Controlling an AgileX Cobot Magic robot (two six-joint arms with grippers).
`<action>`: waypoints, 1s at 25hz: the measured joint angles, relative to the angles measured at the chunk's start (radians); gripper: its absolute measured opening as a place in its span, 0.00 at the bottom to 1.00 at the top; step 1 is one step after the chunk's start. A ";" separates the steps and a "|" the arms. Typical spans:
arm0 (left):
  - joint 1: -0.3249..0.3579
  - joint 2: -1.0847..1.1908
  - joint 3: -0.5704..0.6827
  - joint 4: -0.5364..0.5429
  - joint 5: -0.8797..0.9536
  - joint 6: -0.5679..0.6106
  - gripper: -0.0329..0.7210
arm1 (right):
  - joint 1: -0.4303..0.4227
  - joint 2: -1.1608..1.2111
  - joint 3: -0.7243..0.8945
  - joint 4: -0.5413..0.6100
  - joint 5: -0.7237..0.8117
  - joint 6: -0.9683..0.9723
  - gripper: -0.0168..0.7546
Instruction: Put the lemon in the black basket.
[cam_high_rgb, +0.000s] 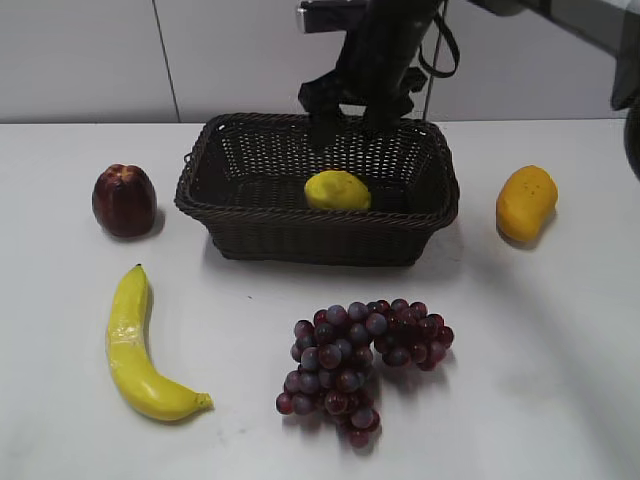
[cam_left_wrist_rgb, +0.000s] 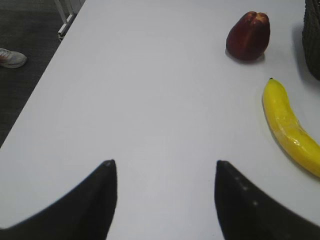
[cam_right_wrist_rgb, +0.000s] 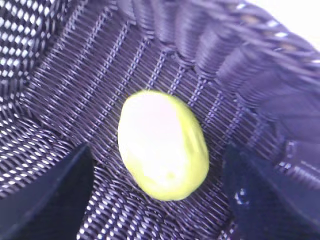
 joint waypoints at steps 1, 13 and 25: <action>0.000 0.000 0.000 0.000 0.000 0.000 0.65 | 0.000 -0.010 -0.002 -0.004 0.001 0.006 0.80; 0.000 0.000 0.000 0.000 0.000 0.000 0.65 | -0.202 -0.276 0.269 -0.067 0.003 0.010 0.79; 0.000 0.000 0.000 0.000 0.000 0.000 0.65 | -0.437 -0.624 0.816 -0.136 0.002 -0.025 0.79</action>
